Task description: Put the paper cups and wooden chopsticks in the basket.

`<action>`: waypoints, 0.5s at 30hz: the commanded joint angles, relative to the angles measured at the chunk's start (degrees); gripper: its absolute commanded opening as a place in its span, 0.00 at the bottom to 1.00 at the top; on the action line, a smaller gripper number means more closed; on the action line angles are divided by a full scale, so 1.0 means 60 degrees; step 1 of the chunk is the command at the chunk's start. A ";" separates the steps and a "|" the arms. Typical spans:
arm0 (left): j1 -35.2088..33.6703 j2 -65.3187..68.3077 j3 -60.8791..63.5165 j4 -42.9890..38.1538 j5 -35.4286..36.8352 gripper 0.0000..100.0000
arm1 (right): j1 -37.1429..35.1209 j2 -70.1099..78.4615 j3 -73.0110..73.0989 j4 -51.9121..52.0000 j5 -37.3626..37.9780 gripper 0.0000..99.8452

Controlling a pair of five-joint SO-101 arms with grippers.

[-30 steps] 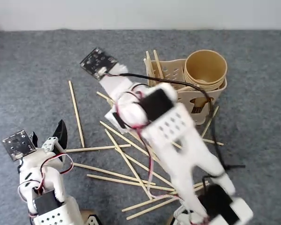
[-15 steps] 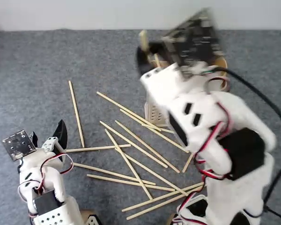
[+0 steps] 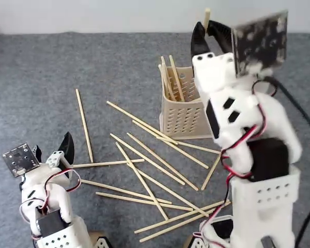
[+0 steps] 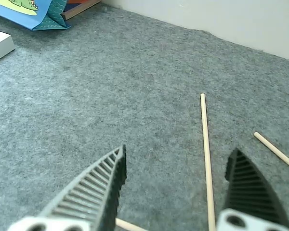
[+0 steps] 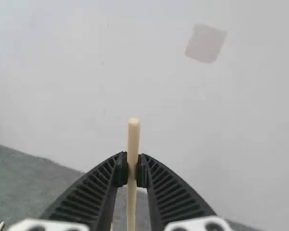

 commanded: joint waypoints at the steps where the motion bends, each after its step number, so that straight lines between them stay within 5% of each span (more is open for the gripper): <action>1: -0.0015 -0.0147 -0.0110 0.0059 -0.0088 0.32 | 0.0095 -0.1209 0.2579 -0.2498 0.0205 0.01; 11: -0.0015 -0.0147 -0.0110 0.0059 -0.0088 0.32 | 0.0095 -0.1297 0.4982 -0.3582 0.0044 0.02; 15: -0.0015 -0.0147 -0.0110 0.0059 -0.0088 0.32 | 0.0110 -0.1341 0.4821 -0.2850 -0.0381 0.15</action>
